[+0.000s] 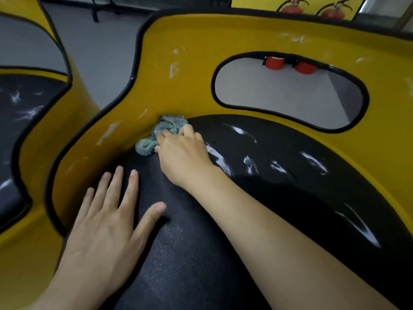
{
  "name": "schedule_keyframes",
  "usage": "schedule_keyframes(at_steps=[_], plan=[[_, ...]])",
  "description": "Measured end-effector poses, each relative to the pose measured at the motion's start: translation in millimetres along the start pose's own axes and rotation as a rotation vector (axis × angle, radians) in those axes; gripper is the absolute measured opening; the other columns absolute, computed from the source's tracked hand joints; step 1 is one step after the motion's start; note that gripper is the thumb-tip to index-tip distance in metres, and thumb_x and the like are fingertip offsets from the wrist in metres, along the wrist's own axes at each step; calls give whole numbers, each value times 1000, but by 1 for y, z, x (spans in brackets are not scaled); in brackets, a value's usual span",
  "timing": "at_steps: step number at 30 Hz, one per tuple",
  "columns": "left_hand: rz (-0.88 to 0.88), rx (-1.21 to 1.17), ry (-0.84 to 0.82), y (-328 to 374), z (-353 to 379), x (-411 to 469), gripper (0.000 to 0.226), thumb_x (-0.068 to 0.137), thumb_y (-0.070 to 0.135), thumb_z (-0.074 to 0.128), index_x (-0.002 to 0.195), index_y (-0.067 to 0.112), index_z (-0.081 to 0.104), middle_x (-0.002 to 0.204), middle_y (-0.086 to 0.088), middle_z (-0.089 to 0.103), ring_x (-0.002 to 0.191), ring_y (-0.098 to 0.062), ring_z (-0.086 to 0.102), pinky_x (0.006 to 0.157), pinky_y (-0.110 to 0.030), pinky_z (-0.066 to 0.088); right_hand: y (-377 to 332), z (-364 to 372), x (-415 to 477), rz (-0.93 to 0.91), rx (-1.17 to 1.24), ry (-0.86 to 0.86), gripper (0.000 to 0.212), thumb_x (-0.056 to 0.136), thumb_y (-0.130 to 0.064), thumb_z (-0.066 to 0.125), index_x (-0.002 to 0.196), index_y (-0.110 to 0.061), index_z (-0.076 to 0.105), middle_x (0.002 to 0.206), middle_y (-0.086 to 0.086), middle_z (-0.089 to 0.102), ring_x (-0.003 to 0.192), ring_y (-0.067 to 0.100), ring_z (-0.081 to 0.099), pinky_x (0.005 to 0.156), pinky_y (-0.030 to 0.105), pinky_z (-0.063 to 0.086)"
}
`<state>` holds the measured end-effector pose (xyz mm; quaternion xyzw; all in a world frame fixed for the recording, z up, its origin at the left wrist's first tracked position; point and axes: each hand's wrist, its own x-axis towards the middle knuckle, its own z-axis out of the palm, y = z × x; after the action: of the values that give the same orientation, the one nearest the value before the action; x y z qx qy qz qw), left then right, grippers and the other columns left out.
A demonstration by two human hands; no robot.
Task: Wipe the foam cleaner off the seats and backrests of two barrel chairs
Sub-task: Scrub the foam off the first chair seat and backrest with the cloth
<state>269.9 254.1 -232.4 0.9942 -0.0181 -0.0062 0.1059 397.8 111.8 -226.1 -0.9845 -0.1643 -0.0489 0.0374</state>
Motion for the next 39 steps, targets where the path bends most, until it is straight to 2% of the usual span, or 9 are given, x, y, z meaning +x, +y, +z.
schedule_keyframes(at_steps=[5, 9, 14, 18, 24, 28, 34, 37, 39], plan=[[16, -58, 27, -1, -1, -1, 105, 79, 85, -17, 163, 28, 8, 169, 5, -4, 152, -6, -12, 123, -29, -10, -4, -17, -86, -106, 91, 62, 24, 105, -33, 40, 118, -21, 56, 119, -9, 58, 107, 24, 42, 83, 37, 36], [-4, -61, 38, 1, 1, 0, 103, 77, 83, -19, 162, 30, 2, 168, 6, -9, 153, -9, -13, 126, -34, -6, -7, -18, -135, -109, 75, 106, 43, 97, -36, 40, 130, -19, 62, 131, -9, 64, 103, 22, 52, 80, 35, 49], [1, -36, 61, -4, 7, 3, 103, 79, 85, -17, 162, 29, 9, 170, 3, 2, 155, -12, -2, 126, -36, 0, -7, -17, -67, -105, 92, 10, 33, 105, -32, 41, 135, -19, 49, 136, -7, 52, 112, 27, 39, 84, 39, 33], [-8, -14, 75, -10, 19, 8, 98, 86, 87, -1, 163, 27, 16, 169, 0, 11, 156, -19, 10, 125, -45, 12, -9, -10, -21, -28, 19, -52, 38, 106, -32, 39, 139, -15, 47, 140, -1, 50, 121, 31, 36, 89, 40, 31], [4, 2, 86, -13, 23, 8, 97, 89, 85, 6, 162, 23, 20, 168, -2, 16, 155, -23, 14, 124, -47, 15, -6, -11, -79, -84, 69, 83, 36, 105, -35, 41, 134, -17, 51, 141, -4, 52, 119, 27, 36, 90, 40, 32], [14, 8, 114, -12, 21, 6, 99, 89, 85, 7, 161, 20, 26, 168, -6, 21, 155, -24, 18, 123, -46, 16, 2, -14, -138, -84, 131, 74, 46, 104, -36, 43, 147, -17, 46, 153, -3, 47, 128, 27, 39, 99, 42, 39], [10, -52, 154, -16, 28, 9, 93, 88, 87, 9, 161, 31, 18, 169, -1, 16, 156, -24, 15, 124, -44, 12, 1, -10, -92, -36, 102, 49, 45, 105, -30, 42, 146, -13, 44, 153, 1, 44, 129, 30, 34, 98, 45, 32], [-3, -153, 118, -44, 63, 29, 84, 87, 87, 22, 159, 48, 3, 171, 6, 1, 158, -24, 7, 126, -54, 11, -2, -10, -47, 20, 48, -8, 43, 102, -32, 47, 141, -11, 48, 145, 2, 48, 128, 32, 34, 98, 44, 30], [4, -116, 103, -69, 94, 49, 90, 89, 81, 35, 162, 40, 1, 171, 7, -8, 158, -23, 1, 123, -60, 16, -3, -12, -44, 26, 47, -21, 44, 102, -33, 49, 140, -10, 49, 143, 2, 49, 129, 32, 33, 100, 44, 30]])
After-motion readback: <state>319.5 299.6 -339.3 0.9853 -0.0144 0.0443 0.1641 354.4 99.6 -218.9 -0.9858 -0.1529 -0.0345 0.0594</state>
